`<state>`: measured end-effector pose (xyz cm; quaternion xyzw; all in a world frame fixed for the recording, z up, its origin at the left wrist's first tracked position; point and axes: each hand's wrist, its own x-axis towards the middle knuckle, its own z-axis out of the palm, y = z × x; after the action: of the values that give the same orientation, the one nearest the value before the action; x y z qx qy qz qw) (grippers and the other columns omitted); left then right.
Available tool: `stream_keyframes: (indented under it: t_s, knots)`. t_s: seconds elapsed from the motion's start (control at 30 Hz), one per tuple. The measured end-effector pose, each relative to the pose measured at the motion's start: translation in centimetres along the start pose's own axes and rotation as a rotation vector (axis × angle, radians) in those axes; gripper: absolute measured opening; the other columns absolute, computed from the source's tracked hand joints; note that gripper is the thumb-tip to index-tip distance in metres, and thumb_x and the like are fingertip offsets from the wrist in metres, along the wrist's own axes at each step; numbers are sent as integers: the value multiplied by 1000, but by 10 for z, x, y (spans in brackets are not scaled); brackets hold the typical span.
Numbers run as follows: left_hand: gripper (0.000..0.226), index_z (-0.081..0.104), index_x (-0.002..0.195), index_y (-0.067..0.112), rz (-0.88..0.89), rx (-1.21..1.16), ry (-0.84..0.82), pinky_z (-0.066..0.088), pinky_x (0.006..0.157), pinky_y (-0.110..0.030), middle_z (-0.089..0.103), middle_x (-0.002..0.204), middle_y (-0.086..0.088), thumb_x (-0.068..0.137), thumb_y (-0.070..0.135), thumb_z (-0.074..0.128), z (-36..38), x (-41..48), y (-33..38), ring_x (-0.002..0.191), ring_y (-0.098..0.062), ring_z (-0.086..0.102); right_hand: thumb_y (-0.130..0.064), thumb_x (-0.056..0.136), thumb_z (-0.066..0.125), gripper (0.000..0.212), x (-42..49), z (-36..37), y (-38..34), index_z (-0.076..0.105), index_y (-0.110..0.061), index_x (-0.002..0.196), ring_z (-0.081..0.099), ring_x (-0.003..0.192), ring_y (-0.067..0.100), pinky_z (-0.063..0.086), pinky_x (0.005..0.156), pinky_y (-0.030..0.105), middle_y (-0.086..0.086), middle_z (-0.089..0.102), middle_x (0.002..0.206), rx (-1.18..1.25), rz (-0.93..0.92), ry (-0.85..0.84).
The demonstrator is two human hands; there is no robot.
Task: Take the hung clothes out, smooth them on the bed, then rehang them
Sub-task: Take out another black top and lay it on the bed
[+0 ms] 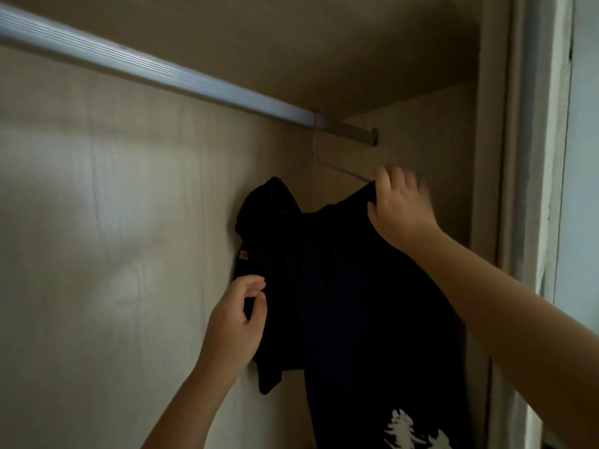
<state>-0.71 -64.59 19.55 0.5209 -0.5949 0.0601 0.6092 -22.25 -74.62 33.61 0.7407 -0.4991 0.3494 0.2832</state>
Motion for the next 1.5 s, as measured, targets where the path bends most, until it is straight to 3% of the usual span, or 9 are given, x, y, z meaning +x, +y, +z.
stream_keyframes:
  t_s: [0.07, 0.2, 0.6, 0.9, 1.0, 1.13, 1.27, 1.4, 1.5]
  knots:
    - [22, 55, 108, 23, 1, -7, 16, 33, 79, 6, 59, 102, 16, 90, 11, 49, 0, 10, -4, 100, 5, 55, -27, 95, 40, 50, 19, 8, 2, 28, 0, 135, 44, 118, 39, 32, 100, 48, 24, 46, 130, -24, 78, -62]
    - [23, 54, 106, 27, 3, -12, 30, 33, 79, 6, 60, 103, 16, 90, 11, 49, -1, 17, -12, 101, 11, 52, -26, 96, 42, 31, 35, 14, 4, 48, 2, 107, 53, 82, 30, 40, 65, 33, 19, 58, 100, 375, 191, -134]
    - [23, 54, 109, 22, -11, 28, 65, 37, 78, -2, 58, 101, 18, 90, 10, 49, -16, 28, -15, 99, 6, 53, -21, 95, 43, 29, 50, -14, -9, 60, 2, 105, 51, 76, 26, 37, 64, 30, 12, 54, 85, 583, 344, 28]
    - [27, 55, 115, 16, 72, 92, 172, 35, 88, -9, 57, 111, 8, 89, 10, 50, -35, 23, 1, 102, 2, 52, -29, 94, 45, 27, -9, -19, -23, 60, -7, 98, 57, 76, 26, 45, 61, 33, 6, 59, 80, 674, 255, 142]
    - [35, 50, 125, 10, 146, 244, 248, 34, 98, -24, 49, 120, 7, 90, 15, 50, -52, 19, 7, 114, -9, 44, -30, 93, 47, 23, -37, -10, -30, 61, -12, 94, 58, 73, 23, 46, 64, 34, -2, 55, 70, 716, 233, 81]
    - [50, 46, 129, 5, 206, 563, 251, 26, 104, -27, 50, 133, -14, 87, 32, 37, -84, 14, -3, 123, -27, 41, -30, 91, 50, 19, -69, 0, -31, 63, -16, 88, 58, 68, 18, 45, 60, 32, 0, 61, 72, 778, 188, -34]
    - [41, 48, 127, 6, 43, 536, 106, 35, 98, -36, 55, 126, -15, 93, 28, 43, -103, -14, -18, 117, -32, 50, -27, 90, 53, 19, -101, 10, -24, 60, -22, 74, 56, 65, 17, 44, 62, 32, -1, 60, 66, 891, 194, -121]
    - [49, 55, 116, 10, 23, 627, 12, 41, 87, -44, 63, 107, -12, 88, 45, 35, -109, -55, -34, 99, -29, 56, -22, 89, 56, 23, -142, 22, -24, 58, -21, 66, 50, 58, 9, 37, 54, 15, 0, 57, 61, 954, 205, -172]
    - [36, 56, 112, 12, -272, 533, -38, 42, 72, -35, 65, 100, -16, 88, 39, 52, -113, -84, -43, 92, -34, 61, -21, 88, 57, 23, -179, 31, -30, 60, -23, 65, 53, 57, 6, 38, 56, 16, 0, 61, 63, 978, 195, -296]
